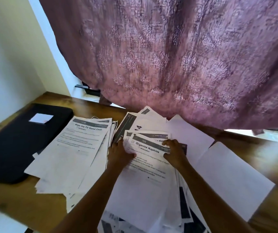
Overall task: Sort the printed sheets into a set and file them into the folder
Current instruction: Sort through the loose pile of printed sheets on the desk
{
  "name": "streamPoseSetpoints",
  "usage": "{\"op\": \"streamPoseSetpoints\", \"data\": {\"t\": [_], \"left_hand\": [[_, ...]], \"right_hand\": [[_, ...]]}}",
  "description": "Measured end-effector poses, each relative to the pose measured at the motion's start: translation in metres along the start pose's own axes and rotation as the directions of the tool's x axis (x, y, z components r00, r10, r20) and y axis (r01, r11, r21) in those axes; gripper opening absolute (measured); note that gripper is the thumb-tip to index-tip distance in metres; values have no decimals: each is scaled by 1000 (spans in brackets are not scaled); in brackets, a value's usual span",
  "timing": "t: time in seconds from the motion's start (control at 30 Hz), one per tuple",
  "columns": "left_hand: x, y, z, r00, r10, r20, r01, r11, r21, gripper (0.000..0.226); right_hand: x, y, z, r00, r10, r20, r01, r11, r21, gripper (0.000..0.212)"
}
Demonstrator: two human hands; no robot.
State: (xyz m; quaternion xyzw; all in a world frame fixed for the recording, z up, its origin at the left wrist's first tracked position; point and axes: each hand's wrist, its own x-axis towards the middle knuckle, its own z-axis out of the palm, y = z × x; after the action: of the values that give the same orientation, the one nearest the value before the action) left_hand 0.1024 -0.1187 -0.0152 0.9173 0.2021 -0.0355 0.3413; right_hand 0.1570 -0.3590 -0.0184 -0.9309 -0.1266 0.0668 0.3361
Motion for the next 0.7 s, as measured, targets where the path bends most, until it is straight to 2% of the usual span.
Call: {"op": "streamPoseSetpoints", "data": {"t": [0.13,0.2,0.3,0.37,0.43,0.5,0.57,0.63,0.7], "left_hand": [[6,11,-8,998,62,30,-56,982,-178,54],[7,15,-13,995,27,94,9,929,-369,40],[2,13,-21,974,-11,226,146,792,-593,41],[-7,11,-22,948,52,315,158,781,-604,45],[-16,6,-18,929,135,346,109,791,-602,52],[-22,5,-14,946,158,282,49,792,-609,54],[-26,5,-13,968,152,202,-6,812,-583,45],[-27,5,-15,976,156,150,-45,824,-565,39],[-30,3,-23,984,131,121,-41,826,-562,35]], "right_hand": [[1,-9,8,996,-22,-91,19,999,-29,47],[5,-13,7,995,-15,-101,11,999,-44,51],[9,-16,4,986,73,-150,-81,996,-46,59],[8,-18,5,972,127,-197,-132,991,-13,63],[7,-22,6,959,167,-228,-167,986,20,65],[5,-25,5,952,188,-241,-182,982,47,65],[0,-25,-1,930,231,-287,-209,972,106,62],[-7,-19,-10,876,336,-345,-259,933,251,53],[-20,-8,-20,809,477,-345,-336,855,394,46]]}}
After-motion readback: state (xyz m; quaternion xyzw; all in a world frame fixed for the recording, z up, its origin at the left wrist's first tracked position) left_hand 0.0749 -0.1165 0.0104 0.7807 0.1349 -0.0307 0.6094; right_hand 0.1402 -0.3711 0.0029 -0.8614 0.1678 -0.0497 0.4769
